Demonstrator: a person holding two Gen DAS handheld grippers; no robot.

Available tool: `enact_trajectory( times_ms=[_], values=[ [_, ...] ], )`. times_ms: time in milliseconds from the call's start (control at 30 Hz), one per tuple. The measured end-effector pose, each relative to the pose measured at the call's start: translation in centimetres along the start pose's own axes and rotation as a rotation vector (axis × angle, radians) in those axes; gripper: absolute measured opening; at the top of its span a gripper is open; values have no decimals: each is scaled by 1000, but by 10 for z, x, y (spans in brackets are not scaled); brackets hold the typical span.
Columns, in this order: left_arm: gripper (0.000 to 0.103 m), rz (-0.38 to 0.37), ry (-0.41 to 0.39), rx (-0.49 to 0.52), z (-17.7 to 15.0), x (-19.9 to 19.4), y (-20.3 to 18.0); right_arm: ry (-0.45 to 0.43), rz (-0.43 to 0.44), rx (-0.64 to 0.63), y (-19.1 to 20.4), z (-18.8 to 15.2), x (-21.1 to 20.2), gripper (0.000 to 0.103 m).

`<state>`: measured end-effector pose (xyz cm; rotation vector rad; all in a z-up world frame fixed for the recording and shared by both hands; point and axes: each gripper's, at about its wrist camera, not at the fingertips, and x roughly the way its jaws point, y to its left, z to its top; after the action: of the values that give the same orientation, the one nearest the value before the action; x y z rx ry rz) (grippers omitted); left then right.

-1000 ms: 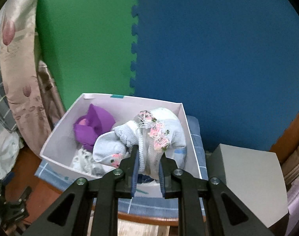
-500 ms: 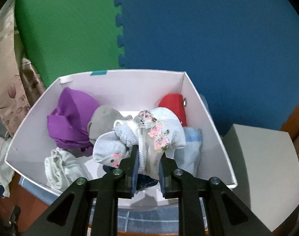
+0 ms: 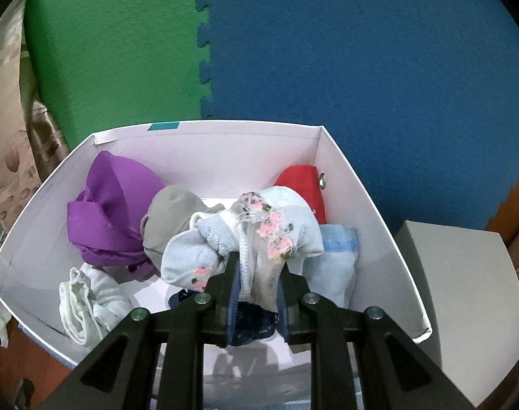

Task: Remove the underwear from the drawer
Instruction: 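Lower the floral underwear into the box with the right tool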

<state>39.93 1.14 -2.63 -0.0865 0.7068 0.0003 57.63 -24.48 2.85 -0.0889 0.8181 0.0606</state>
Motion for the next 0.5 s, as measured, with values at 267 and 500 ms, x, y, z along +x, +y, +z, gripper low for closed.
enact_trajectory(
  times_ms=[267,500],
  values=[
    [102,1,9,9,-3,2,-2,1,-11,2,3,0,2,19],
    [102,-5,14,19,-5,2,-5,-12,-15,4,3,-2,2,19]
  ],
)
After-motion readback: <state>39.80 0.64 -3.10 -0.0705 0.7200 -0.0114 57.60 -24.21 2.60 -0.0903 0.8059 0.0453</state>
